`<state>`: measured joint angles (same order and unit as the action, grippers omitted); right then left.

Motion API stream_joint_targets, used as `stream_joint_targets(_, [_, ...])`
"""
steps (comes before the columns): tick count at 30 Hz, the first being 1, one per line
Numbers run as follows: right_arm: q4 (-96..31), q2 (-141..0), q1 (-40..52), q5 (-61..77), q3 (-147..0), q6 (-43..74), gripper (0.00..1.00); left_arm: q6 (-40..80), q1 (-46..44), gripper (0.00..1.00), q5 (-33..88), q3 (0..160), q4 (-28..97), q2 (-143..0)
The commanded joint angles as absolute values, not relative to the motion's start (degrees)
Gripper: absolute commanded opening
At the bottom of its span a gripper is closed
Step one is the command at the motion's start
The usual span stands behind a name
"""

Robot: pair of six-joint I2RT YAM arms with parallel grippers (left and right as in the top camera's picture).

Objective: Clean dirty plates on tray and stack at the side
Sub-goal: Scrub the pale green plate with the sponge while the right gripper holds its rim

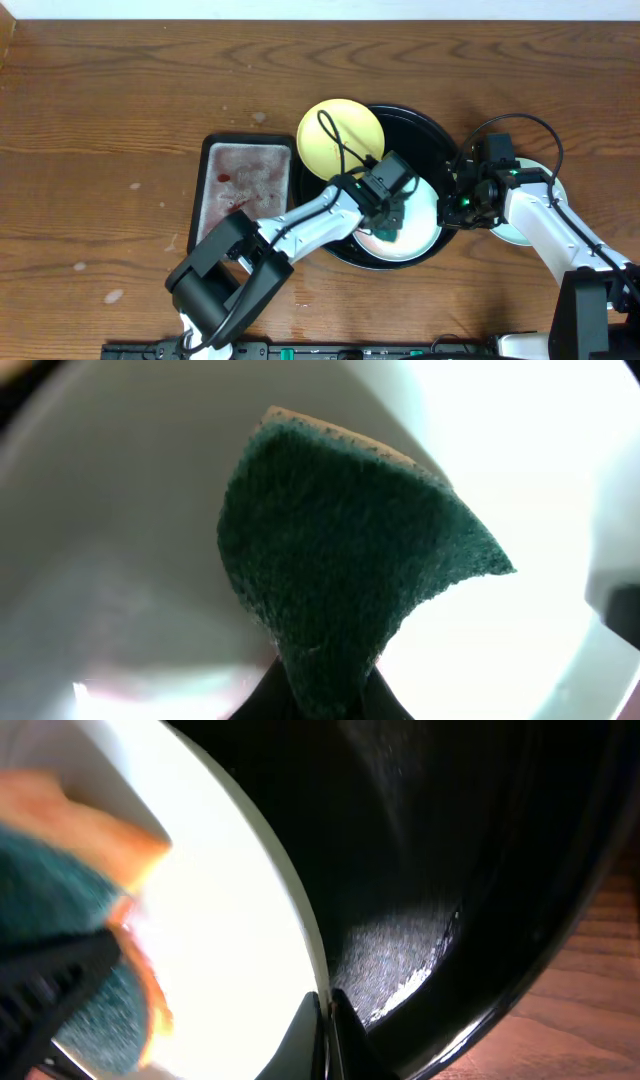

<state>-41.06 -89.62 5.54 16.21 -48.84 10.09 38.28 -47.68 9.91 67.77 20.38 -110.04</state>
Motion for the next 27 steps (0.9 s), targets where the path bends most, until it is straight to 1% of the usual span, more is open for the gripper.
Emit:
stream_joint_targets(1, [-41.1,-90.0,5.7,16.1,-48.7,10.7,0.01,35.0,-45.7,0.07,4.9,67.5,21.8,-109.3])
stream_joint_targets(8, [-41.1,-90.0,5.7,15.9,-48.7,10.7,0.01,33.9,-45.7,0.07,5.1,67.5,22.2,-101.7])
stream_joint_targets(12, [-41.1,-90.0,5.7,15.9,-48.7,10.7,0.01,34.4,-45.7,0.07,6.0,67.5,20.3,-99.5])
stream_joint_targets(15, [-41.1,-90.0,5.7,15.9,-48.7,10.7,0.01,34.8,-45.9,0.07,8.0,67.5,18.7,-100.2])
stream_joint_targets(20, [-41.1,-90.0,5.7,15.9,-48.7,10.7,0.06,34.8,-46.8,0.08,8.1,67.5,16.6,-104.1])
stream_joint_targets(24, [-41.1,-90.0,5.7,15.9,-48.7,10.7,0.04,34.8,-46.9,0.07,8.1,67.5,16.2,-107.6])
stream_joint_targets(27, [-41.1,-90.0,5.7,16.0,-48.7,10.7,0.05,34.8,-46.9,0.07,8.1,67.5,16.2,-109.8])
